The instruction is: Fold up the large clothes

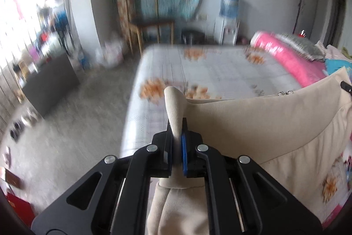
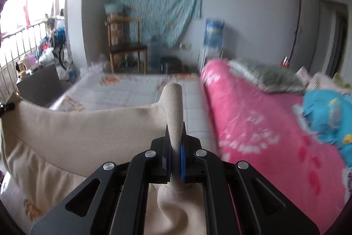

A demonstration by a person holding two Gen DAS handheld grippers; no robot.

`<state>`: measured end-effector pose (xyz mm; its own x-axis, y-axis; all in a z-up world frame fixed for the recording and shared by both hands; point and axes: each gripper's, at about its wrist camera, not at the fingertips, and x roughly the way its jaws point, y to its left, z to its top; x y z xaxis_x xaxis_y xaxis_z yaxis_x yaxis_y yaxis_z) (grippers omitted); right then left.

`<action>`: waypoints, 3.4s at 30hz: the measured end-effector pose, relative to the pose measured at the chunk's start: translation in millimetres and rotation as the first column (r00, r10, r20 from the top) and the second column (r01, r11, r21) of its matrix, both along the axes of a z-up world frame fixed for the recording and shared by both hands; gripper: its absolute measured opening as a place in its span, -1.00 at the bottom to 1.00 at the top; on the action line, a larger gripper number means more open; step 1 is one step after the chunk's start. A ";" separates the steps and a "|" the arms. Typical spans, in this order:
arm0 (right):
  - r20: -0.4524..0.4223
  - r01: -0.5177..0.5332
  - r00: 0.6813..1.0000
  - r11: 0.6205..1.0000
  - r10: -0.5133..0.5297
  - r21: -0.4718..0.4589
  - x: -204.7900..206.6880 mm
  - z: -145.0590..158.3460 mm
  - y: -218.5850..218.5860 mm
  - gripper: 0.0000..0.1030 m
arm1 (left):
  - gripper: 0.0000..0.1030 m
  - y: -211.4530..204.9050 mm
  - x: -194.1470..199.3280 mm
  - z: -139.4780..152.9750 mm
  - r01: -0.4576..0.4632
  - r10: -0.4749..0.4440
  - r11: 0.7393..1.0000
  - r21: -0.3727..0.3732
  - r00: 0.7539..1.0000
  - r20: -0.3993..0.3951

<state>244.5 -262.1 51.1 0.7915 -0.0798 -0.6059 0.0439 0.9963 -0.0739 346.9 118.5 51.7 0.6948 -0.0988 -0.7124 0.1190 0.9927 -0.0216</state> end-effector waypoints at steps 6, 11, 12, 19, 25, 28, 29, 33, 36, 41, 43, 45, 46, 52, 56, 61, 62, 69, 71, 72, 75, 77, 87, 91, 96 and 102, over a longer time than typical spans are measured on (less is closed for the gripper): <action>-0.205 0.082 0.975 0.996 -0.086 -0.031 45.5 -67.8 -19.8 -0.60 | -0.36 23.3 50.1 -73.3 -0.085 0.075 0.995 -0.048 0.980 -0.186; -0.138 0.020 0.990 0.996 -0.007 0.089 -11.1 -45.3 -36.1 -0.60 | -0.36 38.6 -5.4 -44.8 -0.013 0.002 0.987 -0.163 0.997 -0.071; -0.135 -0.005 0.991 0.995 0.018 0.095 -21.7 -42.4 -33.2 -0.60 | -0.36 36.4 -10.2 -39.5 0.012 -0.026 0.984 -0.180 0.997 -0.073; -0.322 -0.116 0.933 0.981 0.162 0.157 -92.5 -81.5 -42.1 -0.61 | -0.36 36.3 -71.7 -86.8 0.047 -0.098 0.975 -0.217 0.968 -0.232; -0.341 -0.002 0.939 0.994 0.039 0.109 -112.0 -76.1 -59.9 -0.68 | -0.44 60.8 -91.3 -84.9 -0.031 -0.017 0.967 -0.254 0.982 -0.185; -0.316 -0.026 0.948 0.999 0.037 0.040 -122.4 -62.1 -40.5 -0.68 | -0.41 55.0 -108.6 -65.9 -0.008 -0.022 0.971 -0.240 0.992 -0.121; -0.299 -0.052 0.952 0.998 0.062 0.041 -125.7 -58.4 -30.9 -0.63 | -0.36 48.2 -115.9 -60.3 0.021 -0.049 0.968 -0.251 0.993 -0.104; -0.246 -0.142 0.956 0.986 0.159 0.085 -125.0 -58.2 17.0 -0.31 | -0.13 10.7 -122.6 -56.0 0.103 -0.131 0.961 -0.255 0.987 -0.096; -0.222 -0.177 0.953 0.973 0.207 0.147 -118.0 -72.2 48.0 0.00 | 0.22 -24.1 -123.1 -69.4 0.134 -0.169 0.961 -0.241 0.977 -0.131; -0.296 -0.103 0.948 0.992 0.119 0.069 -112.6 -106.2 77.8 0.15 | 0.35 -49.3 -130.5 -96.0 0.079 -0.088 0.995 -0.068 0.986 -0.144; -0.273 -0.085 0.956 0.993 0.105 0.084 -120.1 -91.1 88.6 0.15 | 0.35 -48.8 -135.6 -87.0 0.072 -0.085 0.992 -0.100 0.987 -0.136; -0.218 -0.123 0.964 0.981 0.153 0.147 -125.7 -76.5 103.4 0.15 | 0.41 -50.5 -140.6 -74.0 0.095 -0.108 0.985 -0.146 0.991 -0.084; -0.205 -0.135 0.965 0.979 0.165 0.153 -125.8 -73.3 113.7 0.15 | 0.47 -53.3 -140.0 -71.5 0.093 -0.104 0.986 -0.136 0.992 -0.074; -0.243 -0.179 0.950 0.980 0.194 0.085 -110.5 -112.3 162.5 0.31 | 0.68 -74.5 -120.9 -99.5 0.030 -0.031 1.000 -0.005 0.989 -0.142; -0.252 -0.111 0.958 0.987 0.138 0.117 -122.4 -97.3 156.9 0.35 | 0.67 -68.7 -132.9 -90.0 0.015 -0.018 1.000 -0.024 0.991 -0.132; -0.193 -0.060 0.978 0.992 0.080 0.110 -172.3 -75.8 143.6 0.55 | 0.76 -63.6 -176.8 -60.7 0.021 -0.020 0.999 0.026 0.998 -0.051; -0.187 -0.050 0.980 0.992 0.071 0.116 -182.1 -73.2 142.2 0.65 | 0.77 -65.3 -187.7 -55.4 0.035 -0.034 0.999 0.027 0.998 -0.051; -0.143 -0.024 0.989 0.997 0.035 0.077 -237.5 -57.5 144.1 0.88 | 0.83 -68.7 -250.5 -36.2 0.044 -0.044 0.999 -0.029 0.999 -0.007; -0.122 -0.009 0.992 0.999 0.013 0.032 -245.8 -50.5 147.9 0.88 | 0.85 -73.9 -258.0 -32.0 0.035 -0.035 0.999 -0.029 0.999 0.005; -0.116 -0.003 0.993 1.000 0.006 0.020 -248.0 -49.2 148.8 0.88 | 0.85 -74.9 -261.3 -30.2 0.029 -0.029 0.999 -0.026 1.000 0.008; -0.089 0.007 0.996 1.000 -0.008 -0.006 -257.5 -38.8 146.5 0.88 | 0.85 -81.7 -269.0 -21.0 0.008 -0.008 1.000 -0.009 1.000 0.019; -0.077 0.023 0.997 1.000 -0.024 -0.014 -261.9 -33.7 143.9 0.88 | 0.85 -84.9 -272.4 -15.0 -0.027 0.027 1.000 0.012 0.999 0.022; -0.050 0.047 0.998 0.996 -0.044 0.073 -265.6 -15.3 130.1 0.88 | 0.85 -96.5 -273.2 -7.6 -0.136 0.136 0.989 0.062 0.991 0.017; -0.094 0.034 0.995 0.996 -0.026 0.084 -260.7 -27.5 135.3 0.88 | 0.84 -98.9 -270.6 -11.0 -0.156 0.156 0.986 0.053 0.988 0.004; -0.126 0.010 0.992 0.997 -0.001 0.071 -256.2 -38.1 143.0 0.88 | 0.84 -104.5 -266.6 -16.6 -0.148 0.151 0.986 0.075 0.988 -0.023; -0.136 0.003 0.991 0.999 0.004 0.051 -253.0 -41.3 145.6 0.88 | 0.85 -106.9 -264.9 -19.0 -0.150 0.153 0.985 0.083 0.988 -0.031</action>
<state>-8.5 -116.5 9.8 0.7017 -0.0456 -0.7110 0.0361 0.9989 -0.0284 82.0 11.6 32.7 0.6706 0.0639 -0.7391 -0.0320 0.9978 0.0573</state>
